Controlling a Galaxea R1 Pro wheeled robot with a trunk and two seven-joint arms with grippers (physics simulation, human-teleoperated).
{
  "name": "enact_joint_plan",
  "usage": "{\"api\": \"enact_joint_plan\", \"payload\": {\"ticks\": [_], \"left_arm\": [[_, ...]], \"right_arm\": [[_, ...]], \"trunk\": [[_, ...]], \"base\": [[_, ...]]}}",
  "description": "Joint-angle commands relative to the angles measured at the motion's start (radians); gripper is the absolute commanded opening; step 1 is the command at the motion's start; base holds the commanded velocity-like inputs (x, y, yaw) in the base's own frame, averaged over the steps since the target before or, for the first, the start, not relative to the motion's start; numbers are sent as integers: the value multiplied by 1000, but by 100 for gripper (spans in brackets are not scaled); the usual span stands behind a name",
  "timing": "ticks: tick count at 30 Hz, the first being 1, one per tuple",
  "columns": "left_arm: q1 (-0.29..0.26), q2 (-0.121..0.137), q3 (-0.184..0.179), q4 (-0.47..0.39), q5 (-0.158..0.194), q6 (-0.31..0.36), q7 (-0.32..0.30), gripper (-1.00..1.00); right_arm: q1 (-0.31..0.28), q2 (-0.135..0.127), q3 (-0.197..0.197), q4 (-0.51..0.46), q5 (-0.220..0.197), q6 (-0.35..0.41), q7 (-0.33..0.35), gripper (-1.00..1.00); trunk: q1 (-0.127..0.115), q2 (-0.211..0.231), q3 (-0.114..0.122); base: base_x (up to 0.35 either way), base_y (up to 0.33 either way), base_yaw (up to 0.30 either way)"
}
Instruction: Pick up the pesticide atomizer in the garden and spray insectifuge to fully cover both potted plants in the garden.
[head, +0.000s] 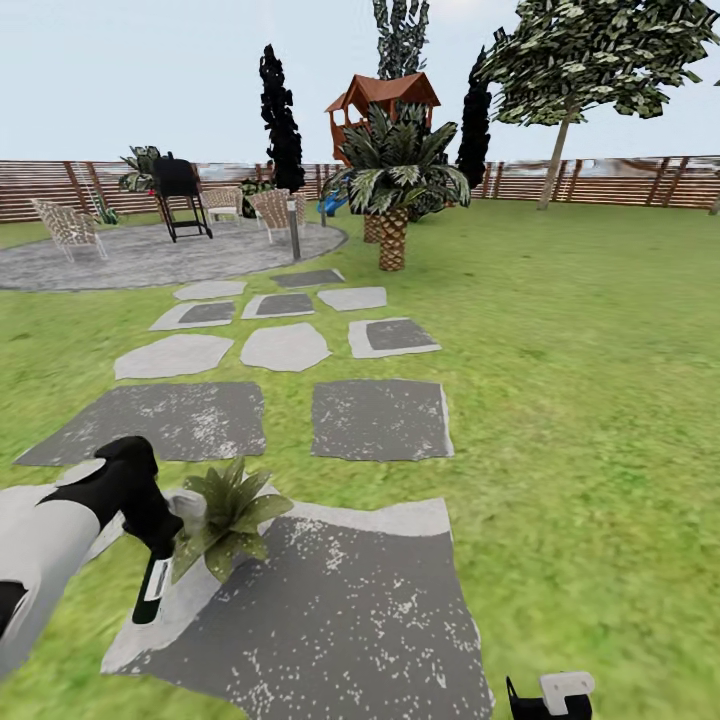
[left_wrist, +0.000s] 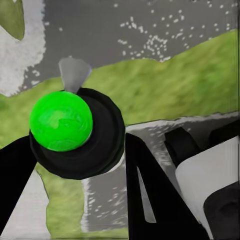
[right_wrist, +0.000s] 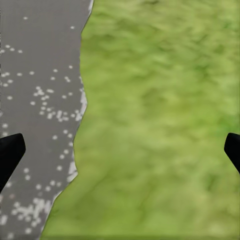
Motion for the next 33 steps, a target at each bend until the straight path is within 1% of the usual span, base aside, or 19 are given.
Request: {"api": "enact_joint_plan", "payload": {"ticks": [1,2,3,6,8,11,17,20,22,25,27,28,31,33], "left_arm": [[-8,2,-5,-1,-17,10,-24,-100],[-13,2,-5,-1,-24,8,-34,-100],[-18,3,-6,3,-33,-9,-43,-100],[-22,2,-8,11,-41,-83,-65,-100],[-22,2,-11,12,-43,-99,-78,-100],[-22,1,-14,14,-43,-108,-84,-100],[-21,2,-16,15,-43,-109,-86,-100],[-19,1,-16,15,-43,-109,-86,-100],[-16,0,-16,15,-43,-111,-87,-100],[-11,-1,-17,15,-61,-112,-86,-100],[-7,-1,-18,16,-85,-113,-86,-100],[-6,-2,-19,16,-90,-114,-87,-100],[-5,-2,-20,16,-96,-114,-87,-100],[-3,-1,-21,17,-98,-114,-85,-100]], "right_arm": [[-1,0,-3,2,11,-3,-8,100],[-1,0,-3,2,11,-3,-8,100],[-1,0,-3,2,11,-3,-7,100],[-1,0,-3,2,11,-3,-7,100],[-1,1,-3,1,11,-3,-7,100],[-1,2,-4,1,11,-3,-8,100],[-1,4,-3,0,11,-3,-8,100],[-1,4,-3,0,11,-3,-8,100],[-1,4,-3,0,11,-3,-8,100],[-1,4,-4,0,11,-3,-8,100],[-1,4,-3,0,11,-3,-8,100],[-1,4,-3,0,11,-3,-8,100],[-1,4,-4,0,11,-3,-8,100],[-1,4,-4,0,11,-3,-8,100]], "trunk": [[0,0,-1],[0,0,-1],[0,0,-1],[0,0,-1],[0,0,-1],[0,0,-1],[0,0,-1],[0,0,-1],[0,0,0],[0,0,1],[0,0,3],[0,0,3],[0,0,5],[0,0,6]], "base": [[0,0,0],[0,0,0],[0,0,0],[3,0,0],[137,40,0],[253,116,0],[265,228,0],[143,285,-45],[42,300,-216],[6,304,-273],[1,304,-280],[0,297,-281],[0,241,-282],[0,58,-210]]}}
